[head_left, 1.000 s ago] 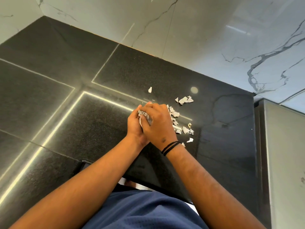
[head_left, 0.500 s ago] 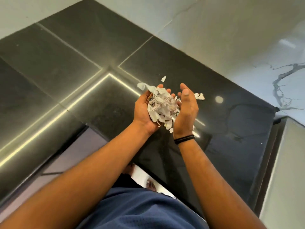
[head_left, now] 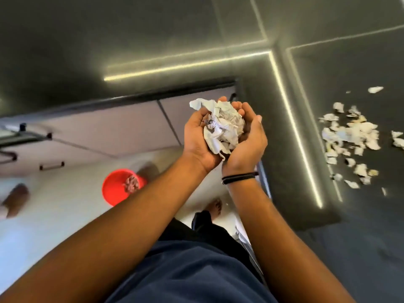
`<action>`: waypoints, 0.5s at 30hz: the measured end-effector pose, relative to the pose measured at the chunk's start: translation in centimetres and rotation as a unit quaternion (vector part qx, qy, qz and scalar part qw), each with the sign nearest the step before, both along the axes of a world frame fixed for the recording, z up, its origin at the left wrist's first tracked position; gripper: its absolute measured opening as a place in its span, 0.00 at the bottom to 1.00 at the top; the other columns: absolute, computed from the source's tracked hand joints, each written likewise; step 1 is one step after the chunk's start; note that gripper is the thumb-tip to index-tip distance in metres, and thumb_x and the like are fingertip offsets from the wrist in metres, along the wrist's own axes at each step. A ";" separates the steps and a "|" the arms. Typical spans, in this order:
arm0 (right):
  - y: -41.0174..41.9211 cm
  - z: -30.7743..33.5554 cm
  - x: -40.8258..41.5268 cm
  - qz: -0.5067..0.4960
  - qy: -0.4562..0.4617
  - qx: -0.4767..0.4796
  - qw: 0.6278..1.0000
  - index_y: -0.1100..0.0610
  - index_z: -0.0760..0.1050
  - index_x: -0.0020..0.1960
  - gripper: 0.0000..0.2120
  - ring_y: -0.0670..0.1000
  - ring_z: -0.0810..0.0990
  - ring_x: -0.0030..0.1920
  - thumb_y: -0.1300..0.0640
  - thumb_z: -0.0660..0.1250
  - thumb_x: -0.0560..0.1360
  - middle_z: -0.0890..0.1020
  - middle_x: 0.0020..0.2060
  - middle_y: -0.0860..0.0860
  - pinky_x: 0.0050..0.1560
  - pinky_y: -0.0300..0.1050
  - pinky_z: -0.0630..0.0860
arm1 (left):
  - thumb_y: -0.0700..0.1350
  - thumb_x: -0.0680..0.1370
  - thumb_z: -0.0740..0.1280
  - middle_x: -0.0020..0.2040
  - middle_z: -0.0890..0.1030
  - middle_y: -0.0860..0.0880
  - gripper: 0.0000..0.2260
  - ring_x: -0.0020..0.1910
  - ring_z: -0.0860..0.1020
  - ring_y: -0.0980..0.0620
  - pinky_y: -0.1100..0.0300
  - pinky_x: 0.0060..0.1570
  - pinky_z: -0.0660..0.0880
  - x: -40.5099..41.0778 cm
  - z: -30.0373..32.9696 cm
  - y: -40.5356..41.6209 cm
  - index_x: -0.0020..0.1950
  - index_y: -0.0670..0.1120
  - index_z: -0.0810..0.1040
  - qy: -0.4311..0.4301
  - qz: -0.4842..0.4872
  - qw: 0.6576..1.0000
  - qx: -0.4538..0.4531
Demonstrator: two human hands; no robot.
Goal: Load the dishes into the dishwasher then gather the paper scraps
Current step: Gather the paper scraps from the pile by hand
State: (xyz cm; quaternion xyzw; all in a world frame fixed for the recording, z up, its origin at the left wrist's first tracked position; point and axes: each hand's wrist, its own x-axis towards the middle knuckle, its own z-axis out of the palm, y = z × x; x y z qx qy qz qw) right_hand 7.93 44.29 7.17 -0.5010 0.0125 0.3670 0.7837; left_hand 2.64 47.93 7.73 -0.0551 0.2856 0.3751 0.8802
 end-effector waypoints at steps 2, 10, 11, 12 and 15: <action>0.6 -1.4 -3.7 0.052 0.031 -0.030 0.998 0.68 0.77 0.63 0.19 0.63 0.81 0.60 0.56 0.54 0.85 0.82 0.57 0.64 0.62 0.56 0.79 | 0.49 0.79 0.62 0.52 0.82 0.38 0.15 0.51 0.80 0.40 0.46 0.65 0.72 -4.1 -1.3 0.0 0.53 0.40 0.81 0.013 0.044 0.999 -0.016; 1.1 -11.4 -20.0 0.203 0.129 -0.110 0.964 0.65 0.79 0.58 0.20 0.63 0.81 0.60 0.51 0.56 0.83 0.83 0.50 0.60 0.68 0.63 0.73 | 0.50 0.74 0.66 0.53 0.81 0.40 0.15 0.52 0.80 0.41 0.46 0.66 0.72 -21.5 -9.9 -2.3 0.55 0.41 0.81 0.052 0.195 0.975 -0.093; 0.9 -12.8 -21.6 0.217 0.139 -0.118 0.959 0.64 0.80 0.57 0.20 0.63 0.81 0.59 0.50 0.57 0.83 0.82 0.50 0.60 0.68 0.63 0.73 | 0.50 0.77 0.64 0.53 0.80 0.40 0.15 0.53 0.79 0.41 0.46 0.67 0.72 -23.3 -11.2 -2.7 0.57 0.42 0.80 0.058 0.202 0.972 -0.107; 0.5 -14.6 -24.2 0.238 0.153 -0.133 0.950 0.64 0.80 0.56 0.20 0.62 0.82 0.57 0.50 0.56 0.84 0.81 0.50 0.59 0.67 0.62 0.74 | 0.50 0.79 0.62 0.54 0.80 0.40 0.15 0.54 0.79 0.41 0.47 0.67 0.72 -25.9 -13.3 -3.3 0.60 0.42 0.78 0.064 0.213 0.968 -0.117; -0.4 -19.8 -30.8 0.274 0.191 -0.176 0.926 0.62 0.79 0.56 0.21 0.62 0.81 0.58 0.49 0.53 0.85 0.81 0.54 0.60 0.66 0.59 0.75 | 0.51 0.82 0.58 0.63 0.79 0.39 0.23 0.63 0.78 0.39 0.46 0.67 0.73 -32.3 -19.3 -4.7 0.73 0.40 0.73 0.113 0.226 0.956 -0.149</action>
